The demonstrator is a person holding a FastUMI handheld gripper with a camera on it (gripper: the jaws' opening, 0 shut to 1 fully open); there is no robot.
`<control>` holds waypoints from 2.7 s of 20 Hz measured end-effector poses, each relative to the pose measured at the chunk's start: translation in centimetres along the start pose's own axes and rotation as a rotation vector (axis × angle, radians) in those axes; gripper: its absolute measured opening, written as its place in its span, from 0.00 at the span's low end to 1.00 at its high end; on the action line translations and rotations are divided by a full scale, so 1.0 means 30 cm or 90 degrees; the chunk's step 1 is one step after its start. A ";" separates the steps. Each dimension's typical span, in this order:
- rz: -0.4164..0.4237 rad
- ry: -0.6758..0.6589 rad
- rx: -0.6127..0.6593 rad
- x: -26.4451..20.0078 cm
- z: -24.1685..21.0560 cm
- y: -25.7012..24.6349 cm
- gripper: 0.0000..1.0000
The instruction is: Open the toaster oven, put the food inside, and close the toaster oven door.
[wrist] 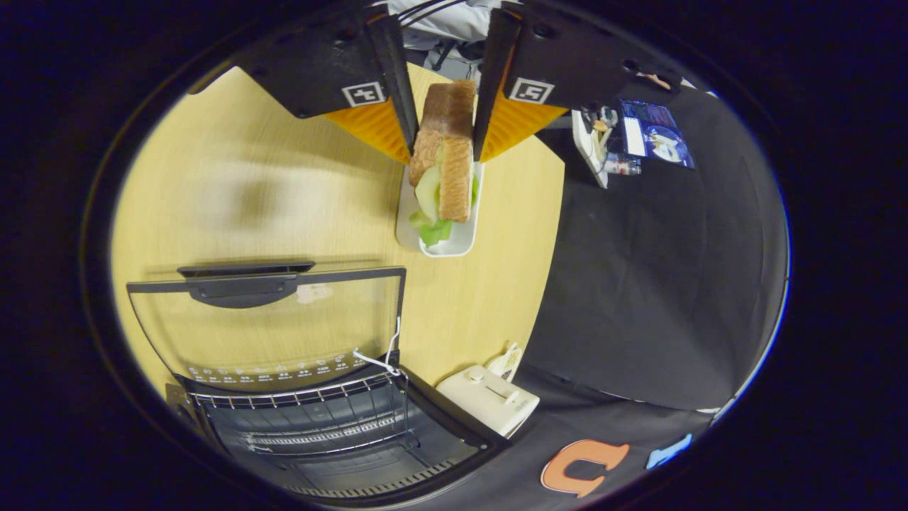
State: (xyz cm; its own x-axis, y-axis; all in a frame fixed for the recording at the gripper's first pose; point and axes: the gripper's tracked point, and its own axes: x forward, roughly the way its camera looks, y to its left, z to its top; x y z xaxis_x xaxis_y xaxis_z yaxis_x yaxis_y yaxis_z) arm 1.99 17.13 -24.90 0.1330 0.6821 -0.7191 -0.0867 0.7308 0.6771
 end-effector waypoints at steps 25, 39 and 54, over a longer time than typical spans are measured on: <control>0.111 -0.326 -0.079 -0.301 0.164 0.101 0.37; 0.074 -0.648 0.153 -0.310 0.647 -0.269 0.37; 0.077 -0.782 0.342 -0.244 1.007 -0.381 0.37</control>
State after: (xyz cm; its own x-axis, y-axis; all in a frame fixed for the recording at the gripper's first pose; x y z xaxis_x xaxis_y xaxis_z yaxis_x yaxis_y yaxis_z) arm 31.84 2.96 -22.66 0.9688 0.0683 -0.2381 0.1965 0.3734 0.9066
